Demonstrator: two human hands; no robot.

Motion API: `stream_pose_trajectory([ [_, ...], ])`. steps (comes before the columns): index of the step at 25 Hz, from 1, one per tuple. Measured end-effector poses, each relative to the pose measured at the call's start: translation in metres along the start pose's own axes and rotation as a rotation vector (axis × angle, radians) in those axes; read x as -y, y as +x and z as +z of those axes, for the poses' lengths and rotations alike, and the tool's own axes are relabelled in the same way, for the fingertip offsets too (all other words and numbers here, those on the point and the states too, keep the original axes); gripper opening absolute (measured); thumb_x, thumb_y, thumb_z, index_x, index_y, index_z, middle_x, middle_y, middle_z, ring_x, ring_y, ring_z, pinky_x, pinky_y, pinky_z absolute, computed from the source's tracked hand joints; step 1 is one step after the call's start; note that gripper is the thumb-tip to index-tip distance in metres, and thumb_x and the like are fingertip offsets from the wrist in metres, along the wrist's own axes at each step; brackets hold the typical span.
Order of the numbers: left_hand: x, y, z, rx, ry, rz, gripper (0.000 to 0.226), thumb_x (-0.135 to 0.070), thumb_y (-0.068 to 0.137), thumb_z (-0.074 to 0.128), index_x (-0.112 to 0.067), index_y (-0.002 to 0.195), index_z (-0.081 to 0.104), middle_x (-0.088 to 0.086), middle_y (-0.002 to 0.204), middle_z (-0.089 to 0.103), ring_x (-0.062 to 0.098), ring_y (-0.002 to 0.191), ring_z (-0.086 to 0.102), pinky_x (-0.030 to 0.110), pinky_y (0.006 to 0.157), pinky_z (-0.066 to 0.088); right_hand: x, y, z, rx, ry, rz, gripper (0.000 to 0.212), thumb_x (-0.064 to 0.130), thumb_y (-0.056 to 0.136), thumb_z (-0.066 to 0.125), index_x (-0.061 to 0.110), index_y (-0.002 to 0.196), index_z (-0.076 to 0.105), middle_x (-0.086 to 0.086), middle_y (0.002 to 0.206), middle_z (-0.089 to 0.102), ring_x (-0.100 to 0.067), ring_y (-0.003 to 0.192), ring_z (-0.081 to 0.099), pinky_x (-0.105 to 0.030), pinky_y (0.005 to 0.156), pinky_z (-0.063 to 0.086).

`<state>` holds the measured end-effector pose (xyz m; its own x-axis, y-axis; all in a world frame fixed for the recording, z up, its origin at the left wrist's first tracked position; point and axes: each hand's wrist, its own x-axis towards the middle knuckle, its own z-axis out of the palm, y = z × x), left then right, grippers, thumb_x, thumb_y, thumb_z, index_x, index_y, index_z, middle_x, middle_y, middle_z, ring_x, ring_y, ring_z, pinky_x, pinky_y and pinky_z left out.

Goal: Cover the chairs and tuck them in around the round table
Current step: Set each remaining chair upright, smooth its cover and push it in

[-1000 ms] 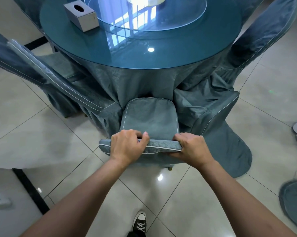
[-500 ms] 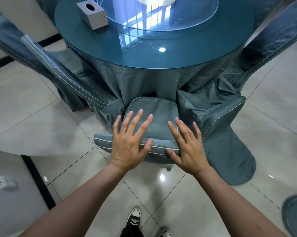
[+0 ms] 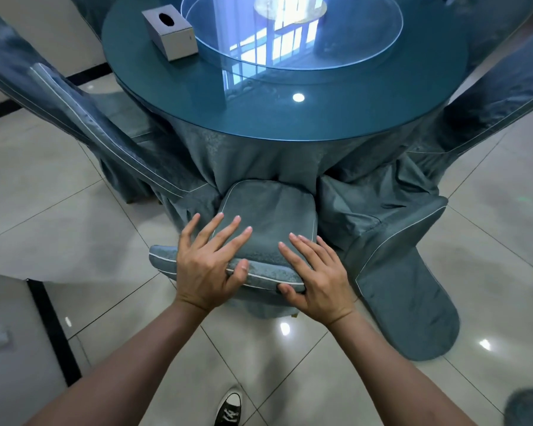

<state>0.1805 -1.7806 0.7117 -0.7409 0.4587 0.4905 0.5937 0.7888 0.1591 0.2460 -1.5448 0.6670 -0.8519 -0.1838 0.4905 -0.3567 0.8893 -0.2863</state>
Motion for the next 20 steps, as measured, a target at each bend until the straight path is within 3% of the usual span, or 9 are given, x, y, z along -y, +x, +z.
stream_pose_trajectory([
  [11, 0.028, 0.061, 0.034, -0.031, 0.014, -0.037, 0.049, -0.039, 0.087, 0.043, -0.020, 0.121, 0.072, 0.002, 0.131, 0.066, 0.025, 0.130, 0.056, 0.054, 0.112, 0.036, -0.040, 0.060, 0.018, -0.004, -0.012, 0.033, 0.062, 0.059, 0.094, 0.045, 0.015, 0.133, 0.064, -0.008, 0.131, 0.065, -0.027, 0.112, 0.065, -0.045, 0.098, 0.050],
  [20, 0.017, 0.059, 0.016, 0.153, -0.049, -0.166, 0.054, -0.041, 0.086, 0.043, -0.020, 0.131, 0.065, 0.002, 0.131, 0.066, 0.025, 0.132, 0.054, 0.050, 0.112, 0.035, -0.029, 0.060, 0.006, 0.174, 0.023, 0.099, 0.066, 0.060, 0.097, 0.041, 0.016, 0.146, 0.050, -0.006, 0.138, 0.059, -0.024, 0.120, 0.058, -0.038, 0.102, 0.044],
])
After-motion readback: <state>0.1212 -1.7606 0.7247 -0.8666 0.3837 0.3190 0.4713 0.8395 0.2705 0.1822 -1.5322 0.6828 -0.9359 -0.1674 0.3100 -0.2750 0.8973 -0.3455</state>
